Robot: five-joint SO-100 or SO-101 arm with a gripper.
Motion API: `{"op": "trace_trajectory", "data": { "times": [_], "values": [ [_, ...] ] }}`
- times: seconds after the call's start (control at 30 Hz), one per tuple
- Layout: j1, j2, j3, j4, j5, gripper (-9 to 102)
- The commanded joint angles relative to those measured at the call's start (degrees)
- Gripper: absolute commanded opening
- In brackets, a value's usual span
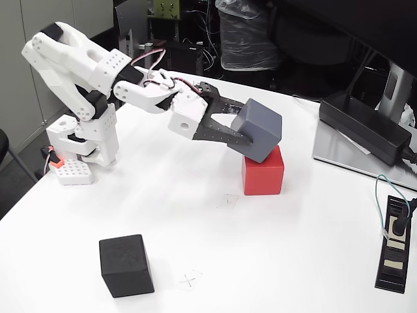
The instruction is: Stack the three blocks in an ordered color.
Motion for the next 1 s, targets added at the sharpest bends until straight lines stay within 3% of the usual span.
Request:
{"op": "trace_trajectory", "data": {
  "times": [0.0, 0.43, 0.73, 0.97],
  "values": [
    [0.4, -0.1, -3.0, -0.8, -0.1, 3],
    [0.4, -4.5, -3.4, -1.3, -0.2, 3],
    [0.5, -10.3, -3.9, -11.7, -0.4, 3],
    [0.5, -12.5, -4.5, -14.1, -0.5, 4]
  ]
}}
